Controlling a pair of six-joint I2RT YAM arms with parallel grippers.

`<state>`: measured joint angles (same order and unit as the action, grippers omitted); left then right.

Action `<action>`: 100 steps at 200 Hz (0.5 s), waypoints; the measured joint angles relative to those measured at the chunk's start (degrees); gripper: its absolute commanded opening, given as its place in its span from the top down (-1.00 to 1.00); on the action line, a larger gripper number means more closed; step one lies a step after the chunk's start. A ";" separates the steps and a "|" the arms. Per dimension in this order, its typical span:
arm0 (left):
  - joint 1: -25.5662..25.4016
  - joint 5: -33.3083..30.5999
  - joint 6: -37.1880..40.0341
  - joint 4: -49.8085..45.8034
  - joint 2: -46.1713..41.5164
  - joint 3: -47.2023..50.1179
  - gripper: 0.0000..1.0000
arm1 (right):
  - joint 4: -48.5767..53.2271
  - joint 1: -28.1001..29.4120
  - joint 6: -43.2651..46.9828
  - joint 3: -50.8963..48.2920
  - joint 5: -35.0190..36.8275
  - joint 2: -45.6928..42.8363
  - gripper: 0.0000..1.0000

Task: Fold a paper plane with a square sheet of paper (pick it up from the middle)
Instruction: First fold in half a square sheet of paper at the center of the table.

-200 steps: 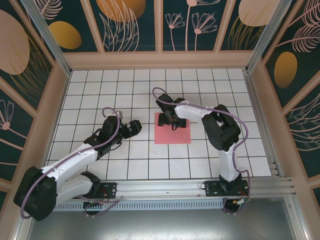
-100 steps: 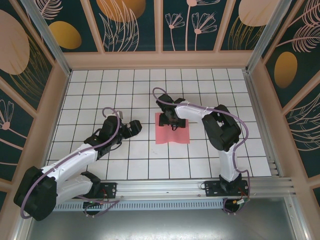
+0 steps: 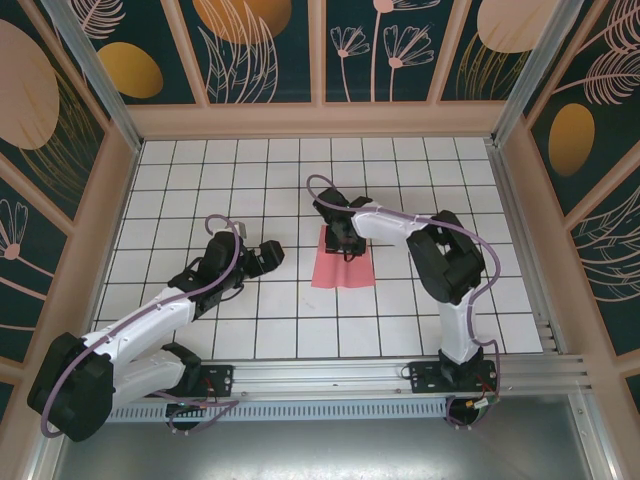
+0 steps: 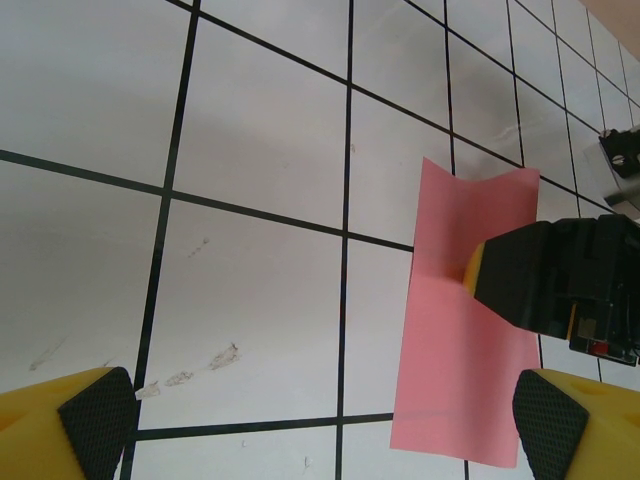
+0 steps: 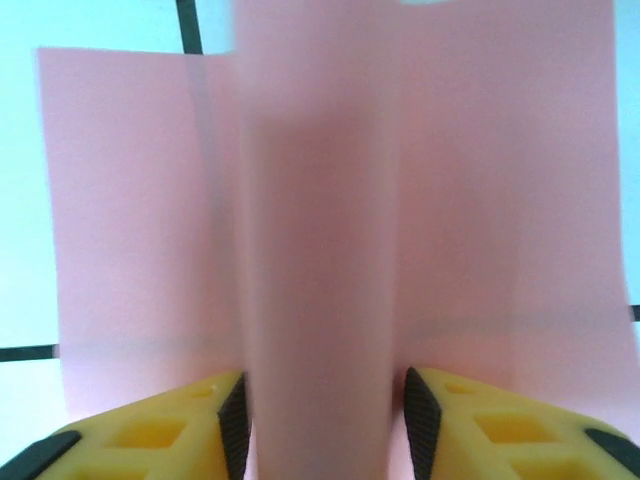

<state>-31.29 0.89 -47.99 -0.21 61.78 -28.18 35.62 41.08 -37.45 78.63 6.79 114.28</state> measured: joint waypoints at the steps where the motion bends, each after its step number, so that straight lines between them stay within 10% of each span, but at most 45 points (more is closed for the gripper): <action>1: 0.00 0.00 0.00 0.00 0.00 0.00 -0.98 | 0.00 0.00 -0.04 -0.02 0.02 -0.04 0.14; 100: 0.00 -1.55 -0.74 -1.29 -2.67 0.00 -0.98 | -23.52 -2.71 -6.29 -10.69 -24.96 -15.17 0.24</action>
<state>-31.29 -0.67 -48.73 -1.50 59.11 -28.18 12.10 38.37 -43.75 67.94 -18.17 99.11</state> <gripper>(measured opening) 0.988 0.369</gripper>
